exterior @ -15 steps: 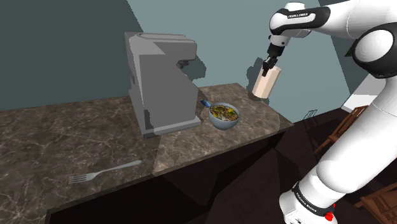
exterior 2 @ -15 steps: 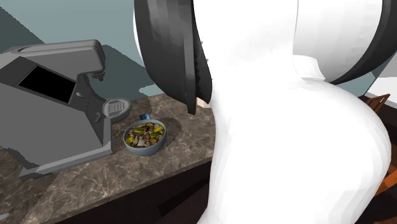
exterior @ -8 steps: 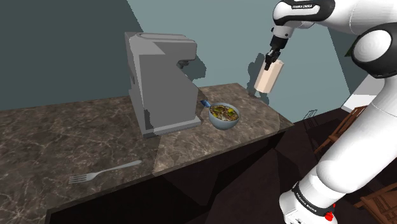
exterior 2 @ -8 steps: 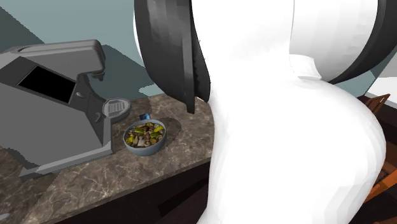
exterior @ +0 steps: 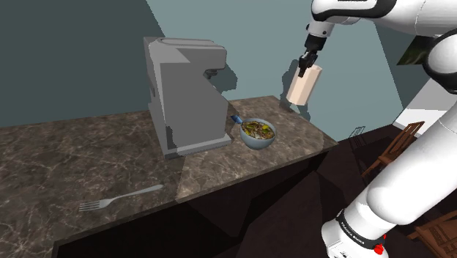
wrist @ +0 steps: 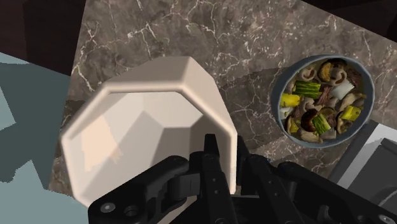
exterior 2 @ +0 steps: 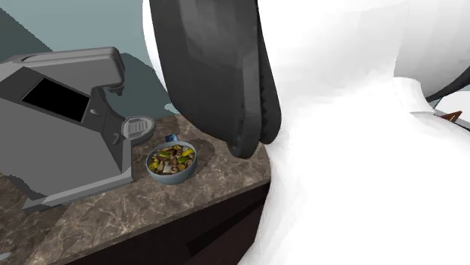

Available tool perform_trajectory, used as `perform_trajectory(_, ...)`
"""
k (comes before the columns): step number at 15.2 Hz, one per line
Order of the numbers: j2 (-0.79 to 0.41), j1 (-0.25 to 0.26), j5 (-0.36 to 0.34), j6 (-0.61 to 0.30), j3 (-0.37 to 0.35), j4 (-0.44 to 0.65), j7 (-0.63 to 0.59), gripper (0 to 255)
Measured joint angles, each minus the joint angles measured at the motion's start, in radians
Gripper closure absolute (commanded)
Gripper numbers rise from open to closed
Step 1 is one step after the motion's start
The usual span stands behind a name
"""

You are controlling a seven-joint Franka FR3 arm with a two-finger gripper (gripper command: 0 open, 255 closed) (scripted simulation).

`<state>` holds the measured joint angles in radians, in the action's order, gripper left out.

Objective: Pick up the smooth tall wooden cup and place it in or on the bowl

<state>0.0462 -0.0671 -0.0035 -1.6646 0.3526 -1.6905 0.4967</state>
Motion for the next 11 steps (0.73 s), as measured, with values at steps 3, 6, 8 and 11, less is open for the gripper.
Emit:
perform_trajectory(3, 0.044, 0.031, -0.013, 0.011, -0.038, -0.030, -0.071, 255)
perform_trajectory(6, 0.083, 0.064, -0.022, 0.021, -0.081, -0.058, -0.148, 255)
perform_trajectory(8, 0.094, 0.083, -0.022, 0.031, -0.108, -0.058, -0.195, 255)
perform_trajectory(11, 0.115, 0.116, -0.021, 0.046, -0.155, -0.065, -0.273, 255)
